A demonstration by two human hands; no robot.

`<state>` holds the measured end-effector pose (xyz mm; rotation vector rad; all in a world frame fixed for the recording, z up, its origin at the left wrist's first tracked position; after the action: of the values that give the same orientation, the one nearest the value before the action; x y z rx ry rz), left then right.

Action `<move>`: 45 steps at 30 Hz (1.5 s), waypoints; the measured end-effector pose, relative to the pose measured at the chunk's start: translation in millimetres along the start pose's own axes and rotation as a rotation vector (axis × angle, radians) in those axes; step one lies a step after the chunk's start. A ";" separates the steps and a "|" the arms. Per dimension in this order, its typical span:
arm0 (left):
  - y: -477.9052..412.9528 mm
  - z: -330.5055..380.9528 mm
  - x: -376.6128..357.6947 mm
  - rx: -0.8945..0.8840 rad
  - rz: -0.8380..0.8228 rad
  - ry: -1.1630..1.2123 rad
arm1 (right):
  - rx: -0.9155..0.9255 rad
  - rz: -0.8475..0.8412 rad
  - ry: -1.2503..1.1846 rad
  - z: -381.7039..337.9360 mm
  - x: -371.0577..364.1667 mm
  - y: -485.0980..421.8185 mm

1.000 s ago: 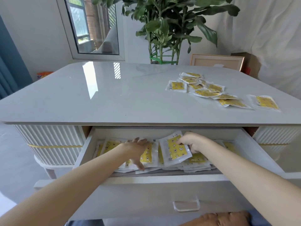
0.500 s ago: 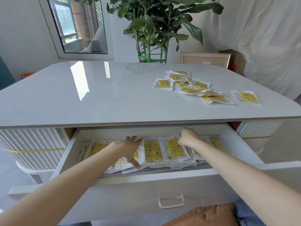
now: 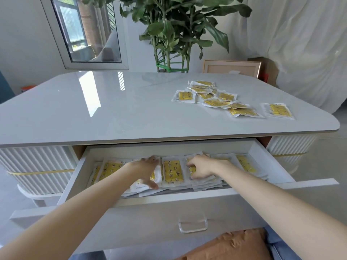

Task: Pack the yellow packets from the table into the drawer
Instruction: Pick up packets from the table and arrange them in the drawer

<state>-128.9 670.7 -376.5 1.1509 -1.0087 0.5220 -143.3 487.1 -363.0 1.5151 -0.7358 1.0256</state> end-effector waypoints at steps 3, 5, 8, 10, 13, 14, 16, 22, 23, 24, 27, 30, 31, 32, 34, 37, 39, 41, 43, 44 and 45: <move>10.4 2.6 7.7 -0.016 0.030 0.083 | 0.038 0.067 -0.065 -0.1 13.6 13.6; 21.0 7.2 14.4 -0.029 0.068 0.131 | 0.058 0.136 -0.110 -0.2 26.3 25.7; 38.7 17.4 26.7 -0.074 0.167 0.196 | 0.062 0.233 -0.206 3.6 44.1 44.3; 50.4 23.9 35.7 -0.103 0.236 0.236 | 0.056 0.303 -0.238 7.8 55.6 59.3; 68.7 35.7 52.5 -0.157 0.322 0.314 | 0.022 0.417 -0.278 15.3 71.7 81.2; 74.8 40.3 59.8 -0.178 0.359 0.326 | 0.004 0.456 -0.294 18.6 77.0 86.9; 84.5 48.9 77.2 -0.218 0.450 0.331 | -0.040 0.531 -0.316 28.0 86.9 94.9; 84.7 60.3 128.7 -0.264 0.647 0.408 | -0.170 0.716 -0.388 64.6 116.5 100.7; 79.3 61.1 135.8 -0.261 0.663 0.424 | -0.197 0.728 -0.389 71.5 119.7 98.4; 72.2 61.7 142.0 -0.255 0.672 0.438 | -0.224 0.733 -0.385 78.2 122.3 94.6; 42.6 65.0 155.6 -0.237 0.670 0.446 | -0.309 0.709 -0.346 97.6 124.7 78.1; 5.7 71.0 162.5 -0.231 0.666 0.411 | -0.389 0.650 -0.283 115.0 122.1 58.4; -7.0 73.2 163.2 -0.227 0.664 0.411 | -0.402 0.638 -0.269 120.5 120.6 51.5; -20.1 75.7 164.2 -0.220 0.663 0.412 | -0.411 0.629 -0.253 126.5 119.2 44.0; -45.8 81.8 167.0 -0.213 0.671 0.380 | -0.427 0.609 -0.215 139.2 116.7 28.8; -81.6 97.0 172.0 -0.242 0.661 0.279 | -0.452 0.556 -0.179 156.5 112.3 4.1; -102.2 107.9 177.2 -0.278 0.656 0.236 | -0.455 0.538 -0.184 164.9 109.0 -10.7; -120.4 117.8 182.2 -0.303 0.646 0.196 | -0.458 0.558 -0.192 171.3 106.3 -22.0; -134.5 123.8 186.0 -0.316 0.631 0.209 | -0.452 0.597 -0.170 175.6 106.2 -29.5; -140.1 125.3 187.0 -0.321 0.626 0.237 | -0.444 0.609 -0.163 177.2 106.6 -32.4; -144.7 126.0 187.5 -0.329 0.630 0.262 | -0.433 0.611 -0.163 178.6 106.9 -34.7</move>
<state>27.5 475.6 -279.0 0.4415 -1.1686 0.9379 -29.0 328.0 -284.6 1.0166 -1.4918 1.0920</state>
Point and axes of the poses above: each hand's wrist, its own y-axis away from the middle knuckle, its own x-axis out of the back of the hand, z = x × y, the point moved 4 cm from there along -y, towards the middle knuckle, and after that the axes turned 7 degrees about y, right-handed, at the moved point
